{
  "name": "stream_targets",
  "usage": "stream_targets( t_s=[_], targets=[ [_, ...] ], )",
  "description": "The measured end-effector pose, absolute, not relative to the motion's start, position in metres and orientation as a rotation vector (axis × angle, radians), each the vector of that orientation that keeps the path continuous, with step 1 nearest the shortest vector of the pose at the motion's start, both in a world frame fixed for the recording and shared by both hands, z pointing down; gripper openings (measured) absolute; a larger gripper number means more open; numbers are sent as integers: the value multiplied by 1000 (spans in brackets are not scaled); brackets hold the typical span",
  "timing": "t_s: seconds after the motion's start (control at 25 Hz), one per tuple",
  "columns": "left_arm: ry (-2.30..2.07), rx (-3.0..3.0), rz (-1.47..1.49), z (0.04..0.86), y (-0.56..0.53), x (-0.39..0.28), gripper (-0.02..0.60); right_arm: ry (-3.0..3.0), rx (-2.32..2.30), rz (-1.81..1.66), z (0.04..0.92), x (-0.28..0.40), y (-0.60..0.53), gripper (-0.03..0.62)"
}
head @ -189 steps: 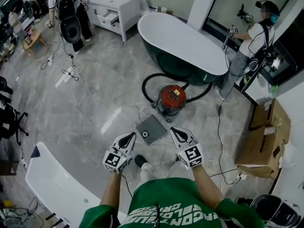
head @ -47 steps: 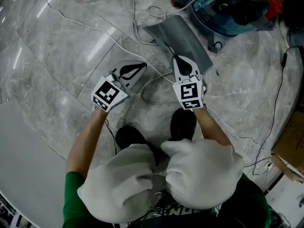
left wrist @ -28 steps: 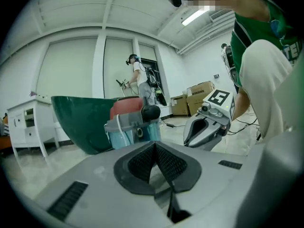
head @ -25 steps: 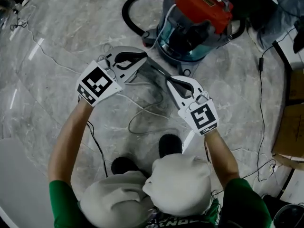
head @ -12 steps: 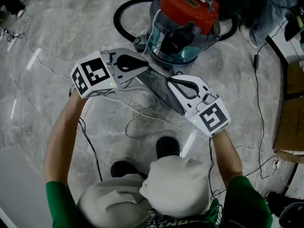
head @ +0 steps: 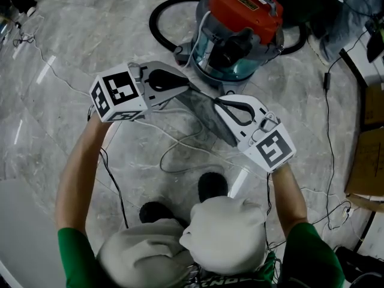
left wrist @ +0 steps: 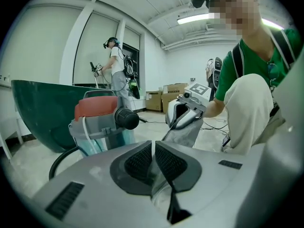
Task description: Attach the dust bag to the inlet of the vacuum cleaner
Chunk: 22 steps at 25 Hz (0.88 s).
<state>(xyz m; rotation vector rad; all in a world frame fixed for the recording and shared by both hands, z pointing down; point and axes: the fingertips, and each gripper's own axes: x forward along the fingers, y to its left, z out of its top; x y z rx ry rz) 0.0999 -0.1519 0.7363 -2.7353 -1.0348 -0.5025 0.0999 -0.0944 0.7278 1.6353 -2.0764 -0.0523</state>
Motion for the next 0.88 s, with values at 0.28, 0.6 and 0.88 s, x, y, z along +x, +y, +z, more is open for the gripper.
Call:
stream_targets(
  t_s=[0.28,0.6,0.88],
  targets=[
    [-1085,-2753,-493,740,-151,93,8,-2093,1621,-50,730,99,-95,12],
    [-1105,-2745,-531,746,-147,93,9,-2140,1575,-71,727,93,-98,14],
    [-1042,-2709,-561,750,-149,98,12,-2178,1664,-8,727,104,-103,14]
  ],
)
